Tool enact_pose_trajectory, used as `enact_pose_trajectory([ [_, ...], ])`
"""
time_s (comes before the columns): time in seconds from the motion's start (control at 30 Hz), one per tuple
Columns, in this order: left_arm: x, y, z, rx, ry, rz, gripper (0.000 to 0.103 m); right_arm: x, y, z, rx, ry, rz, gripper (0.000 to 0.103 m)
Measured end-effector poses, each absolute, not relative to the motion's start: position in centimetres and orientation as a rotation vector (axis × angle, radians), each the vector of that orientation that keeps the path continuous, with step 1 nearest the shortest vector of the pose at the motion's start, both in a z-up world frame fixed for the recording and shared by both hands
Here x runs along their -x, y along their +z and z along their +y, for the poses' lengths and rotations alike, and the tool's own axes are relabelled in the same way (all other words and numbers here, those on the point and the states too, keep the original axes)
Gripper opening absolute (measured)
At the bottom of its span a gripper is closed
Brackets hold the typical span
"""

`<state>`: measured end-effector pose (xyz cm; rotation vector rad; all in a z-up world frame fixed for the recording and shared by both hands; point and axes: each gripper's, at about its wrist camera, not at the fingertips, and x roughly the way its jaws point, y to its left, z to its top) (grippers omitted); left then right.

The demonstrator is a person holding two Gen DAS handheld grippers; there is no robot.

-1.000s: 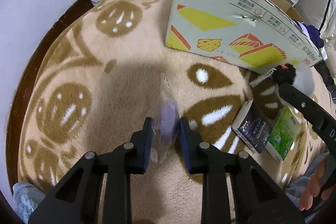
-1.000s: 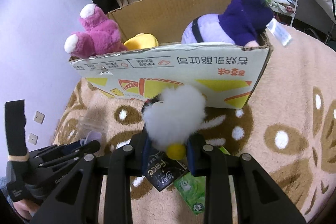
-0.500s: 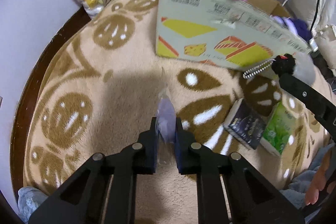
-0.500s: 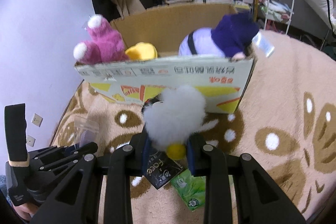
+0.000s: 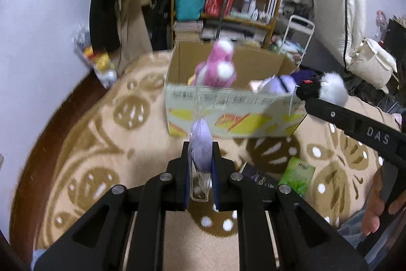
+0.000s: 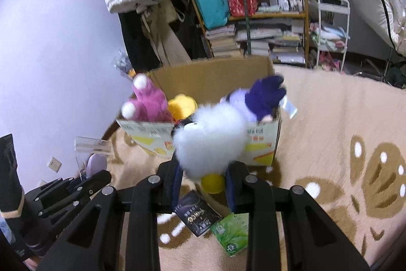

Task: Organize soft objects
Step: 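Carry the clear bag over the box and open the left tool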

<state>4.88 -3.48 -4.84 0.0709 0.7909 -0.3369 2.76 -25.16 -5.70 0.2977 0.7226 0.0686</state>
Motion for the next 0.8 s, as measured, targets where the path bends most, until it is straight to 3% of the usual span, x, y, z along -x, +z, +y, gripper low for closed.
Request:
enact_pose_trajectory([
  [0.27, -4.3, -0.8, -4.0, -0.114, -0.353, 0.637, 0.013, -2.2, -2.6, -26.3, -0.319, 0.092, 0.615, 0.03],
  [0.8, -9.3, 2.5, -7.2, -0.21, -0.417, 0.535, 0.014, -5.9, -1.9, -28.0, -0.329, 0.092, 0.578, 0.03],
])
